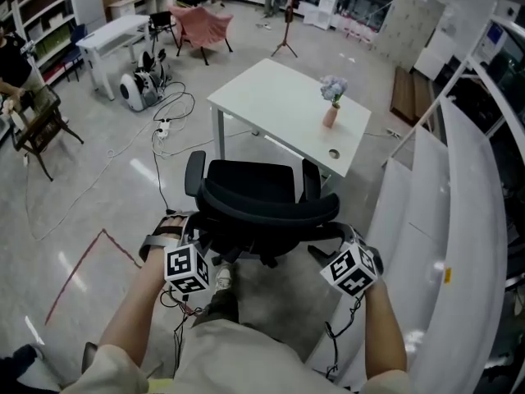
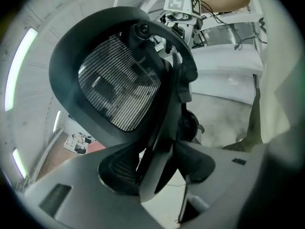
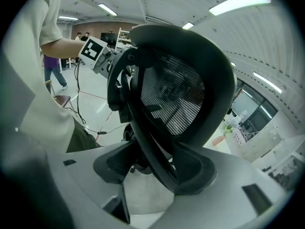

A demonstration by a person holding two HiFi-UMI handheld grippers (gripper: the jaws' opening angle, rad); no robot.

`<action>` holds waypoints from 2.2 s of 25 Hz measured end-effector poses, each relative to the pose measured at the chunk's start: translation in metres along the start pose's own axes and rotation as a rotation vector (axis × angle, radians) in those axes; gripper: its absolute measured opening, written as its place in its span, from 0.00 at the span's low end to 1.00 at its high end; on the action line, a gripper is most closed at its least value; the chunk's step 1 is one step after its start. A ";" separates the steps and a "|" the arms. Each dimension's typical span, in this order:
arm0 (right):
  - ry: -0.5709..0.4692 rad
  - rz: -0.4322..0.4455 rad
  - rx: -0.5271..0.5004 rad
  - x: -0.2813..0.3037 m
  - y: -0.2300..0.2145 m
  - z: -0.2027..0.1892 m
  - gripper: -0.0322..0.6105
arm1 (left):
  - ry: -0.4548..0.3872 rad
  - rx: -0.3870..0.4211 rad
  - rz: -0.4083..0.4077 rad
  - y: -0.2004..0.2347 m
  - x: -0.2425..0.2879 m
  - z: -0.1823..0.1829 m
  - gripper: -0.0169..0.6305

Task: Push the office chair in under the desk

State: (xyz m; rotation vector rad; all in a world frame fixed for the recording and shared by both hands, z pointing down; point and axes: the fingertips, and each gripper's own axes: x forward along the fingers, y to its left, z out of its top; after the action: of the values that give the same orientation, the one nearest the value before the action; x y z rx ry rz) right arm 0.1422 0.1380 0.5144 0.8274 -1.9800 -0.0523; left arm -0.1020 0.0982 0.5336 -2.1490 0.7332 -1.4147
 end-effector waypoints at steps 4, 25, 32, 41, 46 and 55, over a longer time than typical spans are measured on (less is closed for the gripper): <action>0.023 -0.001 -0.001 0.015 -0.006 -0.006 0.42 | 0.001 0.017 -0.027 -0.001 0.009 -0.003 0.36; -0.044 0.056 0.081 0.058 -0.043 0.029 0.41 | -0.007 -0.004 -0.124 0.069 0.058 -0.025 0.39; -0.026 0.056 0.109 0.077 -0.064 0.042 0.41 | -0.040 0.026 -0.149 0.103 0.085 -0.030 0.39; -0.019 0.122 0.153 0.087 -0.068 0.056 0.38 | -0.077 0.058 -0.202 0.128 0.099 -0.042 0.40; 0.003 0.124 0.170 0.096 -0.071 0.060 0.37 | -0.089 0.069 -0.209 0.138 0.109 -0.047 0.40; 0.097 0.102 0.152 0.115 -0.094 0.057 0.34 | -0.118 0.090 -0.202 0.164 0.136 -0.042 0.40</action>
State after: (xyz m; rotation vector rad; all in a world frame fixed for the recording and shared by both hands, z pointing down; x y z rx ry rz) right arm 0.1109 -0.0162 0.5375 0.8085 -1.9489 0.1969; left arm -0.1256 -0.1175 0.5375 -2.2641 0.4105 -1.3767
